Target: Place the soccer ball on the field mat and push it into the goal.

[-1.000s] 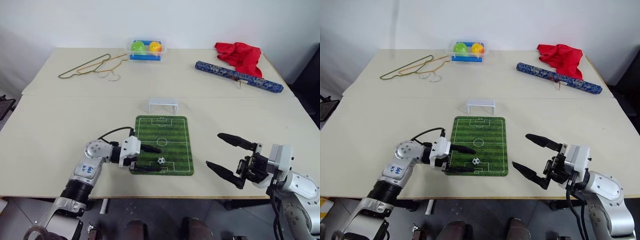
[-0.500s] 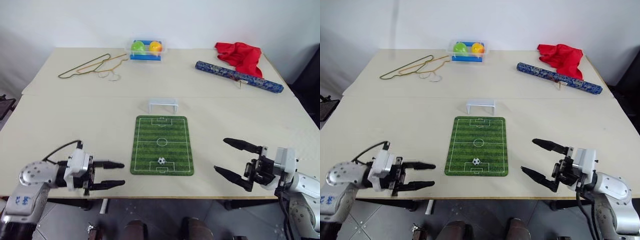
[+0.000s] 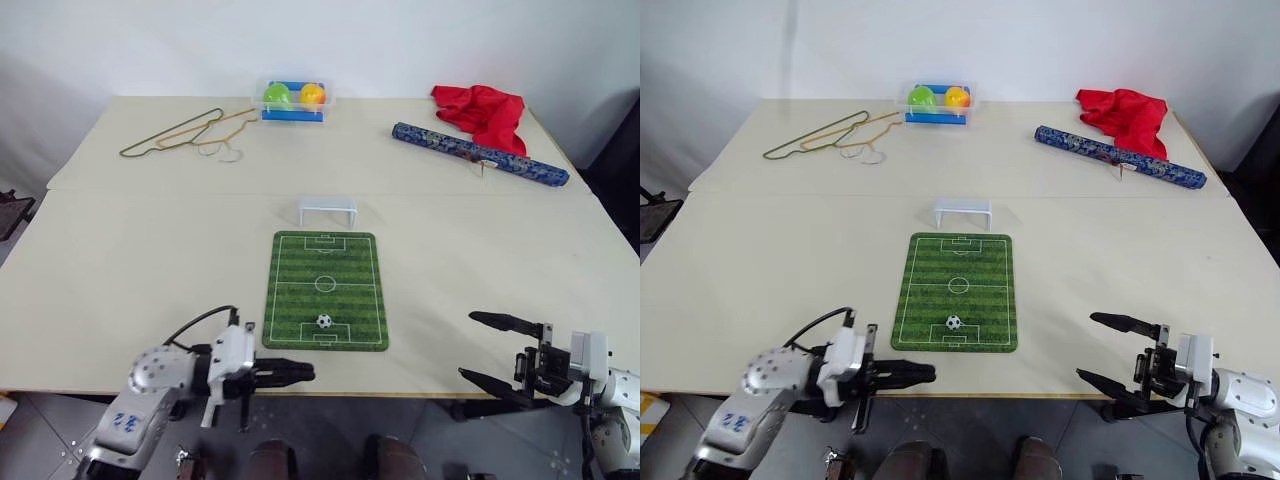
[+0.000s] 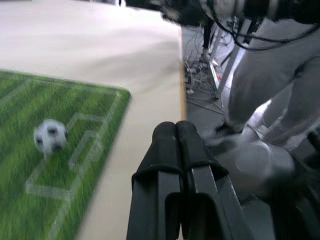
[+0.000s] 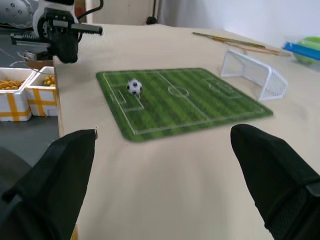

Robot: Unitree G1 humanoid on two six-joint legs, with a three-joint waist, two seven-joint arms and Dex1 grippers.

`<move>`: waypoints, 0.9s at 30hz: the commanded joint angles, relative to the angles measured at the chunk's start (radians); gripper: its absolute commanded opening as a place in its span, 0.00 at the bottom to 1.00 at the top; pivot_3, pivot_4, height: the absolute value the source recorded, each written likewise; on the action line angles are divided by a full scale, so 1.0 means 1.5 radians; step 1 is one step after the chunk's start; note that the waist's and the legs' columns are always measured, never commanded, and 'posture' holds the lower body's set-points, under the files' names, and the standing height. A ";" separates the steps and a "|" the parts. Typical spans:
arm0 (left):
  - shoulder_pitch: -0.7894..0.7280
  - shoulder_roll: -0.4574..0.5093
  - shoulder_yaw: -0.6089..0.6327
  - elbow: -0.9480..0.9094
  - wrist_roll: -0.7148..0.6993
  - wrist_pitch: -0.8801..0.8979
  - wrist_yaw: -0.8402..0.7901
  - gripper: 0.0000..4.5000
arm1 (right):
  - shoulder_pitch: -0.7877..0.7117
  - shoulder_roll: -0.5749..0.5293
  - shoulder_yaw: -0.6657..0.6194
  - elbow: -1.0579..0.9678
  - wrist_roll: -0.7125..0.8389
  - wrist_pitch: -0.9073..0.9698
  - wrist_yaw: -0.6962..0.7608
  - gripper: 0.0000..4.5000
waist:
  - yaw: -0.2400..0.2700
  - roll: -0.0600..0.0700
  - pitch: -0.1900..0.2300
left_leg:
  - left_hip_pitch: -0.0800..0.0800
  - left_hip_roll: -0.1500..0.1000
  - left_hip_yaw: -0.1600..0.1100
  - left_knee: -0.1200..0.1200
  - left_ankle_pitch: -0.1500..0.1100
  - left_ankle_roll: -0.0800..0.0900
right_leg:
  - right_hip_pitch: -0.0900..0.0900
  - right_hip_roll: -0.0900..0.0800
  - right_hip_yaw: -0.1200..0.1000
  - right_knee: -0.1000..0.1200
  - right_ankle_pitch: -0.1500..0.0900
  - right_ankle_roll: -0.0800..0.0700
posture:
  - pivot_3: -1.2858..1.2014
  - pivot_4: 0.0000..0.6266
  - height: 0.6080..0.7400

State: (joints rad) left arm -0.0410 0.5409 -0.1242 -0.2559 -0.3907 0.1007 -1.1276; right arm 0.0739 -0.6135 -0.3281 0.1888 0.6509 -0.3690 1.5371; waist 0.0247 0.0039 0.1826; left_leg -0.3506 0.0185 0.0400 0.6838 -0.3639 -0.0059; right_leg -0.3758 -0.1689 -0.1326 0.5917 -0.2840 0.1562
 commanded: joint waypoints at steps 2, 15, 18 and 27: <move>-0.048 -0.015 -0.023 0.048 0.032 0.005 0.025 0.01 | 0.037 0.005 -0.014 0.018 0.029 -0.056 0.052 1.00 | 0.000 0.000 0.000 | 0.000 0.000 0.000 0.000 0.000 0.000 | 0.000 0.000 0.000 0.000 0.000 0.000 | 0.52 0.24 1.00; -0.281 -0.152 -0.026 0.334 0.119 -0.082 0.140 0.01 | 0.117 0.081 -0.014 0.062 0.074 -0.173 0.043 1.00 | 0.004 0.001 0.000 | 0.000 0.000 0.000 0.000 0.000 0.000 | 0.000 0.000 0.000 0.000 0.000 0.001 | 0.52 0.24 1.00; -0.349 -0.190 0.026 0.413 0.136 -0.121 0.246 0.01 | 0.116 0.123 -0.024 0.066 0.072 -0.182 0.003 1.00 | 0.002 0.000 0.000 | 0.000 0.000 0.000 0.001 0.000 0.000 | 0.001 0.000 0.000 0.000 0.001 0.001 | 0.52 0.24 1.00; -0.244 -0.084 0.094 0.328 0.049 -0.141 0.129 0.01 | 0.040 0.150 -0.056 0.112 0.043 -0.199 -0.097 1.00 | -0.020 0.001 -0.001 | 0.000 0.000 0.001 -0.001 0.000 0.000 | 0.000 0.000 0.001 0.000 0.001 0.001 | 0.52 0.24 1.00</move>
State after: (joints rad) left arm -0.4339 0.3755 -0.0310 0.3165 -0.2536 -0.1137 -0.8643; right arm 0.1438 -0.3816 -0.3727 0.3544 0.7093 -0.6552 1.4127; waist -0.0048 0.0060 0.1816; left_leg -0.3502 0.0186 0.0413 0.6828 -0.3634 -0.0061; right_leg -0.3765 -0.1686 -0.1317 0.5912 -0.2832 0.1575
